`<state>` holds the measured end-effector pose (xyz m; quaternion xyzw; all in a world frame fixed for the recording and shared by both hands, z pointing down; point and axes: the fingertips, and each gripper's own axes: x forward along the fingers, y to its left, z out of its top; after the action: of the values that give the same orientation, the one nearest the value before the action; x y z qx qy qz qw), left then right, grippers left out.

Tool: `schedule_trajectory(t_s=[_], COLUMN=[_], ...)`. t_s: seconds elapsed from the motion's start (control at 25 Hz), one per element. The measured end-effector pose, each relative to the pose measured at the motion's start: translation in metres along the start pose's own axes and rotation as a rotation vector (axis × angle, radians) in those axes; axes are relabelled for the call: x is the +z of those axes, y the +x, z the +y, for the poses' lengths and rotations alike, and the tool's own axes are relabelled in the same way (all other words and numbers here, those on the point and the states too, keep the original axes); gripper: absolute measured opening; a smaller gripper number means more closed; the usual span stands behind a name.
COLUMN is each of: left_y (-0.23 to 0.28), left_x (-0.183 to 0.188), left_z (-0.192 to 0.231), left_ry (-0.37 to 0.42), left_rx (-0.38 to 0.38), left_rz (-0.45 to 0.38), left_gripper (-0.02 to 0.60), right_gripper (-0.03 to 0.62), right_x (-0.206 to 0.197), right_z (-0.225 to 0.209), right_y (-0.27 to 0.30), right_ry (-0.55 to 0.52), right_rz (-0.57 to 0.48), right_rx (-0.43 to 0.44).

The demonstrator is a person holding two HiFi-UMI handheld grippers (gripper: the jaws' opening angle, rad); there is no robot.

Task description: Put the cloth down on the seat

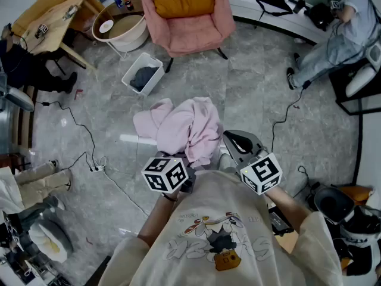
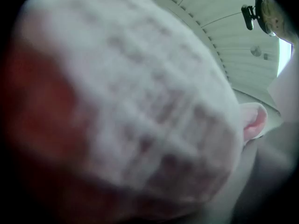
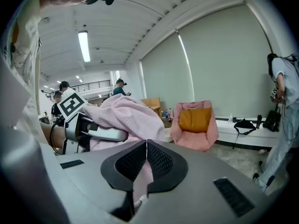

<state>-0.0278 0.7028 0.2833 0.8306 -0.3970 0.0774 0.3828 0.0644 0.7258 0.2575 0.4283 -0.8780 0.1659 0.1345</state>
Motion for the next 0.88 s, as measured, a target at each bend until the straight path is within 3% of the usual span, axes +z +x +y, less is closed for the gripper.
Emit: schedule_trajectory(t_s=[0.16, 0.28, 0.4, 0.6, 0.88], left_y=[0.053, 0.073, 0.093, 0.09, 0.04], left_x=[-0.043, -0.081, -0.1, -0.121, -0.1], left_z=[-0.091, -0.144, -0.169, -0.164, -0.076], left_ry=[-0.051, 0.002, 0.027, -0.013, -0.114], left_rx=[0.025, -0.007, -0.004, 0.063, 0.159], left_rz=[-0.033, 0.03, 0.055, 0.071, 0.026], left_gripper=[0.362, 0.362, 0.362, 0.364, 0.362], right_gripper=[0.025, 0.025, 0.025, 0.025, 0.025], right_x=[-0.019, -0.045, -0.059, -0.069, -0.074], right_z=[-0.077, -0.103, -0.123, -0.132, -0.089], right_y=[-0.073, -0.125, -0.145, -0.136, -0.059], right_ry=[0.029, 0.047, 0.048, 0.119, 0.136], right_rz=[-0.015, -0.018, -0.013, 0.002, 0.119], right_rx=[-0.011, -0.028, -0.035, 0.023, 0.087])
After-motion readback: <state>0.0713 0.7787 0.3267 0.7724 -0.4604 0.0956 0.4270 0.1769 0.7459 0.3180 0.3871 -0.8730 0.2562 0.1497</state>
